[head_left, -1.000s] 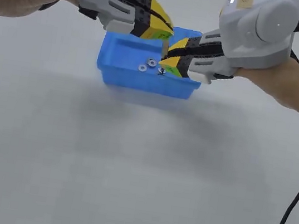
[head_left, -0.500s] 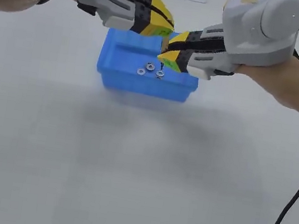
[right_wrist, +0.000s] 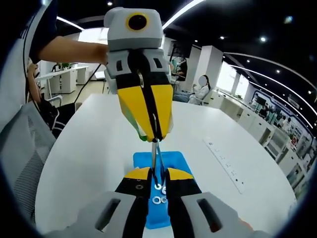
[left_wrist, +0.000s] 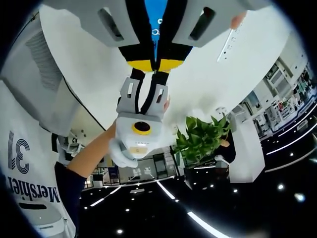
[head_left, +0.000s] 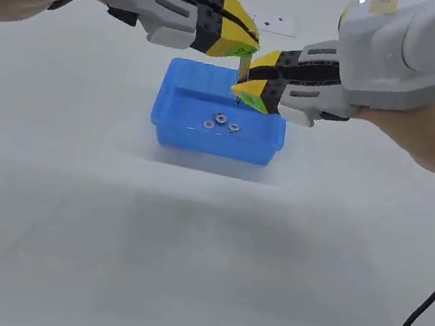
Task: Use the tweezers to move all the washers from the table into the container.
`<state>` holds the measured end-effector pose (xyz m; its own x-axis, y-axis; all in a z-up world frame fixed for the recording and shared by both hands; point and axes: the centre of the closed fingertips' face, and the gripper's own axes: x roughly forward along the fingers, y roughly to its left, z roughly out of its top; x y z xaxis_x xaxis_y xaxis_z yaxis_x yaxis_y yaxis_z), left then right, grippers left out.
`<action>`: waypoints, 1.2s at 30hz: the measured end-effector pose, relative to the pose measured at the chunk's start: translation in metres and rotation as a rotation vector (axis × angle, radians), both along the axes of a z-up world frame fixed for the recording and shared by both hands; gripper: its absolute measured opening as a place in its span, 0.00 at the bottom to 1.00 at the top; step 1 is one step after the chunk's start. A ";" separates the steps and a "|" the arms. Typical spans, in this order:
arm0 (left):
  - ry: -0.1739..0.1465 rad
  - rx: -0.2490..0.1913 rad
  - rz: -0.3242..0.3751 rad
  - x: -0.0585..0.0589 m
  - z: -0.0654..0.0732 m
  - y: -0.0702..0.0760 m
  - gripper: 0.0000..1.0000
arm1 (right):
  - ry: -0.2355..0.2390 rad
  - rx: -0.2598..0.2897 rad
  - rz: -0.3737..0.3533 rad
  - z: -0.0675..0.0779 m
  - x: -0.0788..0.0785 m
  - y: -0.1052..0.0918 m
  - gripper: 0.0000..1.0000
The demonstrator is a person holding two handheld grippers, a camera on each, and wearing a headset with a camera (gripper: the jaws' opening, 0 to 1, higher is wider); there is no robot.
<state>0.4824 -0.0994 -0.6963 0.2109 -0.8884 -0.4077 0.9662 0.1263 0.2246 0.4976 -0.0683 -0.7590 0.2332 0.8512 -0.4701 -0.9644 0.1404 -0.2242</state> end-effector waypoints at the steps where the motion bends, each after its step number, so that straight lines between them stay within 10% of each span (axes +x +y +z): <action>1: -0.001 0.001 -0.001 -0.003 0.001 -0.001 0.05 | -0.003 -0.001 0.000 0.001 -0.003 -0.001 0.13; 10: 0.010 0.005 -0.021 -0.033 -0.003 -0.008 0.05 | 0.009 -0.018 0.019 -0.002 -0.037 -0.008 0.13; 20: 0.091 -0.023 -0.016 -0.065 -0.033 -0.008 0.05 | 0.104 -0.045 0.052 -0.035 -0.070 -0.011 0.12; 36: 0.185 0.020 0.045 -0.079 -0.086 0.018 0.05 | 0.147 -0.197 0.097 -0.075 -0.088 -0.020 0.09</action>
<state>0.4038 -0.0817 -0.7825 0.1702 -0.8712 -0.4605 0.9847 0.1677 0.0466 0.4096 -0.0884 -0.8343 0.0719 0.7548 -0.6520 -0.9955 0.0134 -0.0942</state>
